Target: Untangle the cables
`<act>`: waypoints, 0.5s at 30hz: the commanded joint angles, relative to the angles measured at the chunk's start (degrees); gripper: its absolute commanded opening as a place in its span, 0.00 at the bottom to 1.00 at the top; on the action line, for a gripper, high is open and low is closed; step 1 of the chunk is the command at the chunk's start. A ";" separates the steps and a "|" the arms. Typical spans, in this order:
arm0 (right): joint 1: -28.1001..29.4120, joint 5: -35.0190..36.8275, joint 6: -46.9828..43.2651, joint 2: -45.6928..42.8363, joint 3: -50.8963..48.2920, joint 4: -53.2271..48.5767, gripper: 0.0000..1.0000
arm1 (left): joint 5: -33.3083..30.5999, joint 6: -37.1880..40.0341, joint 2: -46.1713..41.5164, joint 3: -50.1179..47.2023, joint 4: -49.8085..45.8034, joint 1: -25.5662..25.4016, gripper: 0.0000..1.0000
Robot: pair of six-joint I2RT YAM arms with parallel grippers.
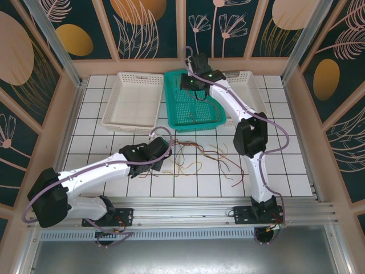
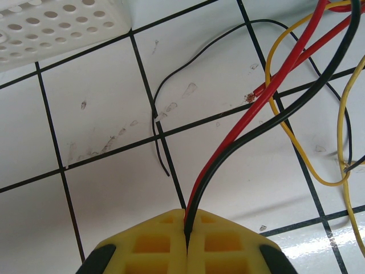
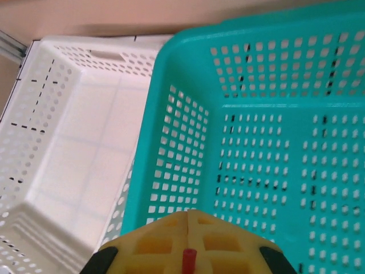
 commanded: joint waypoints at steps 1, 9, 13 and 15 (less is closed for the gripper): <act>0.74 -2.52 0.18 2.32 -2.07 0.42 0.00 | -0.45 0.74 0.05 -0.39 0.22 -0.38 0.00; 0.58 -2.94 2.58 2.25 -15.47 10.95 0.00 | -0.44 0.80 -0.09 -0.39 0.31 -0.34 0.00; 0.63 -1.86 2.72 5.99 -15.75 10.88 0.00 | -0.42 0.83 0.10 -0.40 0.34 -0.44 0.00; 0.78 -0.12 2.39 7.64 -14.55 9.36 0.00 | -0.44 0.78 0.00 -0.40 0.28 -0.44 0.00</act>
